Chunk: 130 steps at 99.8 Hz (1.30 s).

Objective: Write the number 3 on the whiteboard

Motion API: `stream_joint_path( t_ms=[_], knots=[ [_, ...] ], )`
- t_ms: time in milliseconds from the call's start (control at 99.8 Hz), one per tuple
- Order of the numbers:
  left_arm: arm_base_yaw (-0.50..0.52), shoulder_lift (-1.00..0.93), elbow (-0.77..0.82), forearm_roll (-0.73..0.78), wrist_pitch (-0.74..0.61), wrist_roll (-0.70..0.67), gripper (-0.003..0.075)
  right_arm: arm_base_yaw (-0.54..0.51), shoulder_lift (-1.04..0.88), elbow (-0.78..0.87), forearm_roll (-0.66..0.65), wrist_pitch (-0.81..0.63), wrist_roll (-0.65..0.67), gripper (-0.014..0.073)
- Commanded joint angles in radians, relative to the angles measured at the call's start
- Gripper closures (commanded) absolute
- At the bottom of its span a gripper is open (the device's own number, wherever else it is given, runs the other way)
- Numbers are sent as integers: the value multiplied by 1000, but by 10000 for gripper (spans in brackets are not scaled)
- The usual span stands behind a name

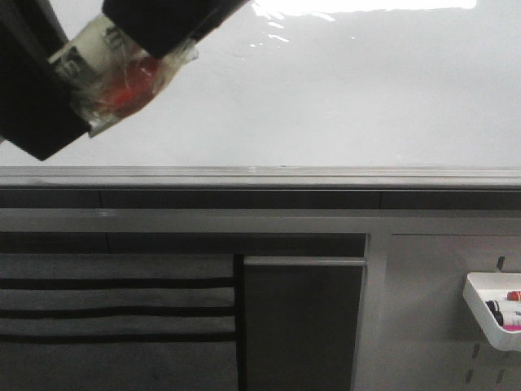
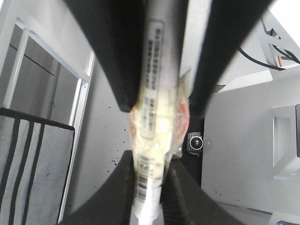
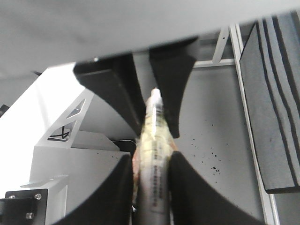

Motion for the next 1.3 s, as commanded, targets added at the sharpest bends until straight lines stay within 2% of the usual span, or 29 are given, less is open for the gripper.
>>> stream_joint_path(
  t_ms=[0,160,220,341,391,441,611,761,941,1072,1172,1292],
  knots=[
    [-9,-23,-35,-32,-31,-1,738,3,-25,-34,34,-13,-12,531],
    [-9,-23,-35,-32,-42,-1,715,3,-25,-34,34,-7,-12,580],
    [-9,-23,-35,-32,-47,-1,649,3,-25,-34,34,-7,-12,580],
    [-9,-23,-35,-27,-77,-1,416,3,-25,-34,31,-7,-12,580],
    [-9,-25,-35,-10,-88,-6,349,3,-25,-34,24,-9,-12,580],
    [-4,-33,-35,5,-92,-6,314,3,-29,-34,8,-16,-10,580],
    [60,-100,-35,10,-152,-26,309,3,-79,-36,-125,-109,99,580],
    [165,-202,-33,10,-194,-106,309,-48,-144,-26,-250,-173,272,580],
    [330,-316,56,8,-231,-162,309,-236,-248,74,-253,-238,423,580],
    [437,-395,160,-12,-327,-238,309,-369,-322,187,-229,-302,493,580],
    [491,-424,216,-53,-372,-240,309,-393,-347,253,-195,-342,493,580],
    [501,-423,231,-53,-377,-240,310,-393,-348,285,-195,-342,493,580]
  ],
)
